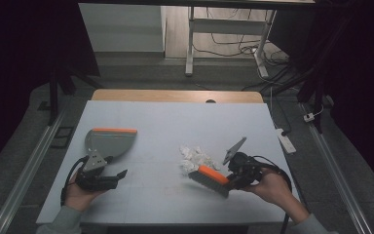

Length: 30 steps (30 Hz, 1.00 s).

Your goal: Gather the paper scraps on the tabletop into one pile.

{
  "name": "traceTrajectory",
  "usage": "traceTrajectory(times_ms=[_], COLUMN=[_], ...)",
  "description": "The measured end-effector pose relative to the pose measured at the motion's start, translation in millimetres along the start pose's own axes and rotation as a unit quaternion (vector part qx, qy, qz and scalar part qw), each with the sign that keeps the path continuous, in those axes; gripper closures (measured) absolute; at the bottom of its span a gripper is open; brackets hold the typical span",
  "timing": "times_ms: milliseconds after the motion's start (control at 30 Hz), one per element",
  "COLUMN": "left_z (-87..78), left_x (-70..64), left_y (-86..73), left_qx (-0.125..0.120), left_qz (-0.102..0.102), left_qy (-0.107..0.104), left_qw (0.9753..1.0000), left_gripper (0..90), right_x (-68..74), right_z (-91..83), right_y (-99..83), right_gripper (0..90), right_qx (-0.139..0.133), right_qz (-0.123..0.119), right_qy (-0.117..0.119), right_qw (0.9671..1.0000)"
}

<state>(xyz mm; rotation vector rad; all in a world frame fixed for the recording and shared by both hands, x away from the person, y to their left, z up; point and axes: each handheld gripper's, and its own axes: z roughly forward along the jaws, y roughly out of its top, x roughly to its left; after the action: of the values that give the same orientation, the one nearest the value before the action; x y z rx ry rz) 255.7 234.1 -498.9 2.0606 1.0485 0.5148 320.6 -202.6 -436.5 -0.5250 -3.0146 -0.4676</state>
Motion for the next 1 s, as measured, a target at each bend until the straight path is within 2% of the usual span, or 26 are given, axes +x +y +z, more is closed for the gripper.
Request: traceTrajectory(times_ms=[100, 200, 300, 433, 500, 600, 767, 1000], left_z=[1.2, 1.0, 0.4, -0.2, -0.2, 0.0, -0.5, 0.5], left_x=[-0.4, -0.6, 0.3, 0.5, 0.6, 0.2, -1.5, -1.3], left_y=[0.0, -0.2, -0.7, -1.3, -1.4, -1.2, -0.5, -0.6], left_qx=[0.002, 0.002, 0.001, 0.001, 0.001, 0.001, 0.000, 0.002], left_qz=[0.000, 0.000, -0.001, 0.000, -0.001, 0.000, 0.002, 0.001], left_qy=[-0.001, 0.000, 0.002, 0.001, 0.001, 0.001, 0.001, 0.001], left_qw=[1.0000, 1.0000, 1.0000, 1.0000, 1.0000, 1.0000, 1.0000, 1.0000], left_gripper=[27.4, 27.4, 27.4, 27.4, 27.4, 27.5, 27.5, 27.4], right_x=[-2.0, -6.0, -13.3, -23.4, -24.8, -21.5, -24.3, -31.3], right_z=[7.2, 12.3, 16.8, 13.3, 5.5, -8.1, -27.0, -30.1], right_y=[11.1, 27.2, 40.2, 43.2, 40.8, 36.4, 23.9, 8.7], right_gripper=[71.0, 71.1, 71.0, 71.1, 71.0, 71.0, 71.0, 71.0], right_qx=[0.002, 0.010, 0.006, -0.032, -0.056, -0.073, -0.101, -0.119], right_qz=[-0.023, -0.054, -0.060, -0.064, -0.065, -0.059, -0.029, 0.011], right_qy=[-0.009, -0.035, -0.056, -0.071, -0.053, -0.065, -0.080, -0.082], right_qw=[0.9997, 0.9979, 0.9966, 0.9949, 0.9949, 0.9934, 0.9913, 0.9894])
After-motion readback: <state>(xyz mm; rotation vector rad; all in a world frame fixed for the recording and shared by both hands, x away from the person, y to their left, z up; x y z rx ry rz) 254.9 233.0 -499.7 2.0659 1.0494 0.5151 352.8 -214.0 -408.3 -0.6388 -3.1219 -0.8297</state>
